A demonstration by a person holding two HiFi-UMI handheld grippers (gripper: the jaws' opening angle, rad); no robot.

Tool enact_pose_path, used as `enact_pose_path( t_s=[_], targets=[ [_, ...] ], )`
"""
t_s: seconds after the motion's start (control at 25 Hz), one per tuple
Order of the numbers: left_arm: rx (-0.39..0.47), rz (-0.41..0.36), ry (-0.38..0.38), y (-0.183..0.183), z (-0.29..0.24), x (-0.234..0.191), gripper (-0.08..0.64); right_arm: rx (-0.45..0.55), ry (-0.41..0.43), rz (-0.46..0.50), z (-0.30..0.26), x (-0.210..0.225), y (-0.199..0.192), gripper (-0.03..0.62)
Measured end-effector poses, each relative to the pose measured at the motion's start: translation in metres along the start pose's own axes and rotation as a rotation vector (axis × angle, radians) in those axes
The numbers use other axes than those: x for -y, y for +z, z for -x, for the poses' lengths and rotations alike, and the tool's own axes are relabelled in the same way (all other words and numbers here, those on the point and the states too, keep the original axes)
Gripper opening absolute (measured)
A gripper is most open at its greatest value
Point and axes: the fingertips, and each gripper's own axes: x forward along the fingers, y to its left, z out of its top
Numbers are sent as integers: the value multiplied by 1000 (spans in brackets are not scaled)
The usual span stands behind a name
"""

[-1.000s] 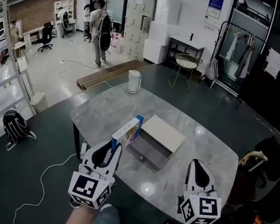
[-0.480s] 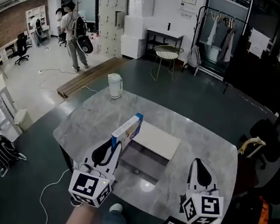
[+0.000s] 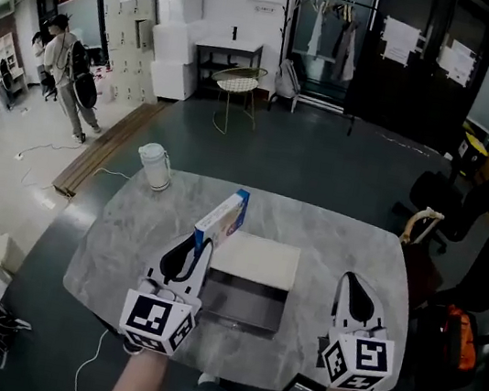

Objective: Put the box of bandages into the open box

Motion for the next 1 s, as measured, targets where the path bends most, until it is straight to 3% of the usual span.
enact_pose_path(
  t_s=[0.28, 0.56, 1.0],
  targets=[
    [-25, 42, -93, -20, -28, -6, 86, -29, -117, 25, 7, 11, -5, 25],
    [-55, 74, -165, -34, -50, 20, 86, -85, -200, 21, 23, 45, -19, 25],
    [-90, 139, -201, -43, -66, 31, 86, -130, -241, 2, 30, 64, -29, 25]
  ],
)
